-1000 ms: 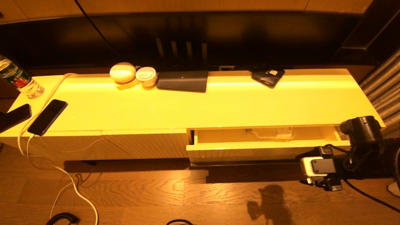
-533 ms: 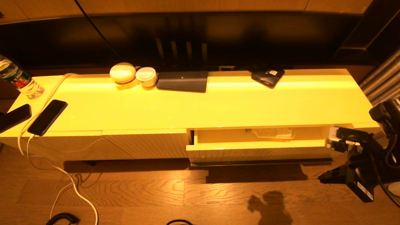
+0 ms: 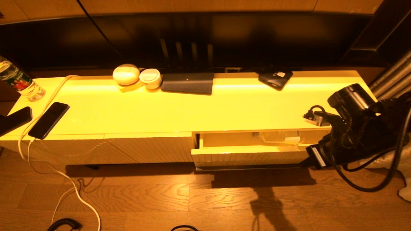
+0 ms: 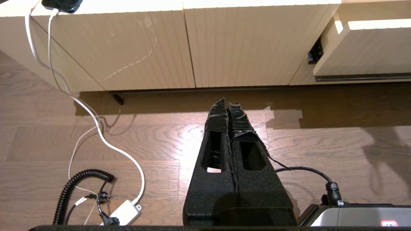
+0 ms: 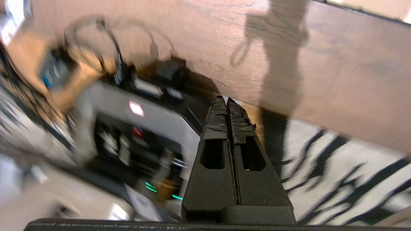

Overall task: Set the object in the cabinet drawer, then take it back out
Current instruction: Open the drawer

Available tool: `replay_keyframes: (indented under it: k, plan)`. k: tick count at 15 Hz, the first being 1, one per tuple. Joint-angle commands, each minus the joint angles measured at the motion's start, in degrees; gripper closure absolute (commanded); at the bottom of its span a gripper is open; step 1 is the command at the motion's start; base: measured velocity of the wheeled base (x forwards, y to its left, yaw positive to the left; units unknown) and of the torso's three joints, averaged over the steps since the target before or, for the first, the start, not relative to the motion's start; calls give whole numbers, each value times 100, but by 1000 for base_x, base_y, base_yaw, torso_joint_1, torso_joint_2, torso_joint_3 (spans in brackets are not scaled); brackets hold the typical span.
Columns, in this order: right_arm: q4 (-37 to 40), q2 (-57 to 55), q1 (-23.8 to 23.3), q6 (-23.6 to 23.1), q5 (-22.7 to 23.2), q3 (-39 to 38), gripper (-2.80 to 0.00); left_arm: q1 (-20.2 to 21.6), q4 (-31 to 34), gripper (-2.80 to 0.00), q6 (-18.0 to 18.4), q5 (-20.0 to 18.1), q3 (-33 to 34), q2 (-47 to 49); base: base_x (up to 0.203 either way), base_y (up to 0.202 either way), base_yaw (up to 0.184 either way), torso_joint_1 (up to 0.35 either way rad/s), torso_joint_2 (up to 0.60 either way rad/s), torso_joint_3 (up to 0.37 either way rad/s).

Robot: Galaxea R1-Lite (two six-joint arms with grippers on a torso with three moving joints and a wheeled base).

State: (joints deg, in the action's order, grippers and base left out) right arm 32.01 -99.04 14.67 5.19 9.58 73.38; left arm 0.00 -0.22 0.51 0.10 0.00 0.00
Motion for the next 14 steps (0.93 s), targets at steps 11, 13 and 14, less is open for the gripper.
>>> replay_keyframes:
  k: [11,13,14]
  plan:
    - [-67,-1307,208,861,-240,1341,0,0,-4,0,2,-1,9,0,0,0,0,0,0,0]
    - [-187,-1364,160,861,-287,1366,0,0,-4,0,2,-3,16,0,0,0,0,0,0,0]
    - [-246,-1364,147,861,-283,1362,0,0,-4,0,2,-4,18,0,0,0,0,0,0,0]
